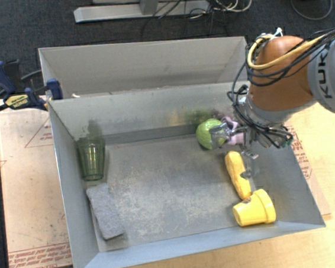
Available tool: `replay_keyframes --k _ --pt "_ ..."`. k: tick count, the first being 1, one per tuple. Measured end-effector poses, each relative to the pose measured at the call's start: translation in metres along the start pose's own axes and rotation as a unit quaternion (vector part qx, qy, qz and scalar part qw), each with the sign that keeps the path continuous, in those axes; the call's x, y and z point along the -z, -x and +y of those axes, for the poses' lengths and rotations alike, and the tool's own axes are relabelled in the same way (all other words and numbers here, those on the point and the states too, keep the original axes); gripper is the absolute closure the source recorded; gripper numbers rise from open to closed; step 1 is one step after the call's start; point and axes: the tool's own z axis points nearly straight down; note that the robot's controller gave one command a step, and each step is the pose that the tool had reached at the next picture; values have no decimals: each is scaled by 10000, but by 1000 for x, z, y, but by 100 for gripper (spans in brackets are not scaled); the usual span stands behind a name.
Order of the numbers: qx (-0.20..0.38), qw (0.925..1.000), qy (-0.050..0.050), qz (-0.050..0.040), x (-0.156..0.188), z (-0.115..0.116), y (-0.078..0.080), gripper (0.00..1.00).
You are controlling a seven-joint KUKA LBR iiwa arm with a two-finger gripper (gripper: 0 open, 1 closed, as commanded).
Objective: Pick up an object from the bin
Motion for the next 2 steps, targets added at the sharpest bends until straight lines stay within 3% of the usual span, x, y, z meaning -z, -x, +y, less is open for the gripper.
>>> replay_keyframes --k 1,2 --pt "657 9978 60 41 -22 10 -7 0" --pt "2040 9790 17 4 -37 -8 -11 0"
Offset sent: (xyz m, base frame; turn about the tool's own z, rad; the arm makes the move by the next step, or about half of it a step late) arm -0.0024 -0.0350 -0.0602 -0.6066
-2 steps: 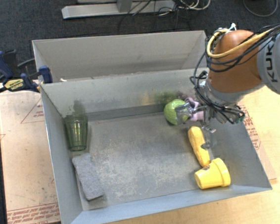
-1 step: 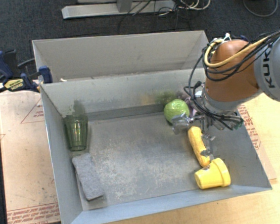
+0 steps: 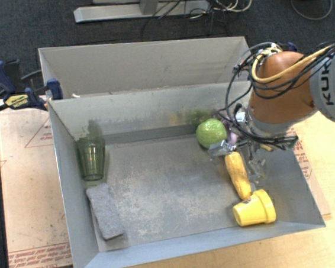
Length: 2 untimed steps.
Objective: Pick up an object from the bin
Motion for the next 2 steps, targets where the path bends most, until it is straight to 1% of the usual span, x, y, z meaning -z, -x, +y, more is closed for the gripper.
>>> replay_keyframes --k 1,2 --pt "825 9966 15 -5 -17 -34 -4 0" --pt "425 9991 5 0 -28 -41 -1 0"
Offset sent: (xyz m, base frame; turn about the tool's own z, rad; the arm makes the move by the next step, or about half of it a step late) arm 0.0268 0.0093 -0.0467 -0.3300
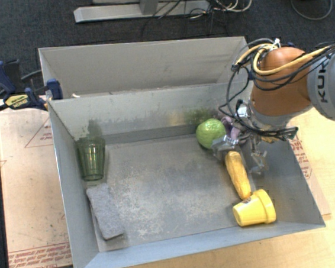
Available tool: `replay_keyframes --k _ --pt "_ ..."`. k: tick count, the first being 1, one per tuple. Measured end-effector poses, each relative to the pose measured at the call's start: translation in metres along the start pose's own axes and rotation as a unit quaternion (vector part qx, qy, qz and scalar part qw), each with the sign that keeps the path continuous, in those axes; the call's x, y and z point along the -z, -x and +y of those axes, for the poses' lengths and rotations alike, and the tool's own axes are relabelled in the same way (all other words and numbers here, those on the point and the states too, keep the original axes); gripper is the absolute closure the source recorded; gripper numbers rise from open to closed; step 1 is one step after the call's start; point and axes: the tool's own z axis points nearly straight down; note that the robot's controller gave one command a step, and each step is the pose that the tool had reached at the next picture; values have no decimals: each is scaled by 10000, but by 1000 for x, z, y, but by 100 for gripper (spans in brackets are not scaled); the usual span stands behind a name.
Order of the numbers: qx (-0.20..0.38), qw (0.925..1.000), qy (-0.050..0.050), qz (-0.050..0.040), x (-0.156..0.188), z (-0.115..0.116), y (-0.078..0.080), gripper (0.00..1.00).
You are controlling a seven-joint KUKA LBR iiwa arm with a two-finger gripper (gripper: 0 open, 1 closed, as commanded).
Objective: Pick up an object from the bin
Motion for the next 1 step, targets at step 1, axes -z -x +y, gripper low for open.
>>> replay_keyframes --k 1 --pt "2559 9667 11 -24 -19 24 -2 100"
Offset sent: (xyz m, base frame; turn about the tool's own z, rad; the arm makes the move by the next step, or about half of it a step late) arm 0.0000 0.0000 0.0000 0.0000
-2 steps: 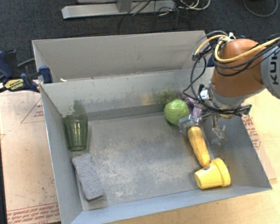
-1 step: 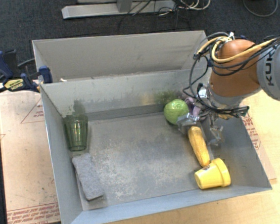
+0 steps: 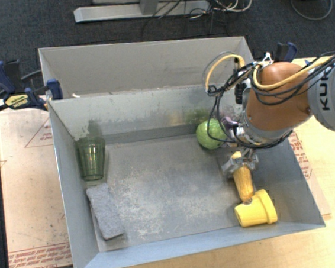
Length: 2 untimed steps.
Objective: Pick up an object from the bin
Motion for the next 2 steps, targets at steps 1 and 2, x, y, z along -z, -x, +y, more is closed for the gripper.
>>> replay_keyframes --k 1,2 --pt "0 10000 0 -1 0 0 0 100" --pt "-136 9999 -13 -16 128 11 41 100"
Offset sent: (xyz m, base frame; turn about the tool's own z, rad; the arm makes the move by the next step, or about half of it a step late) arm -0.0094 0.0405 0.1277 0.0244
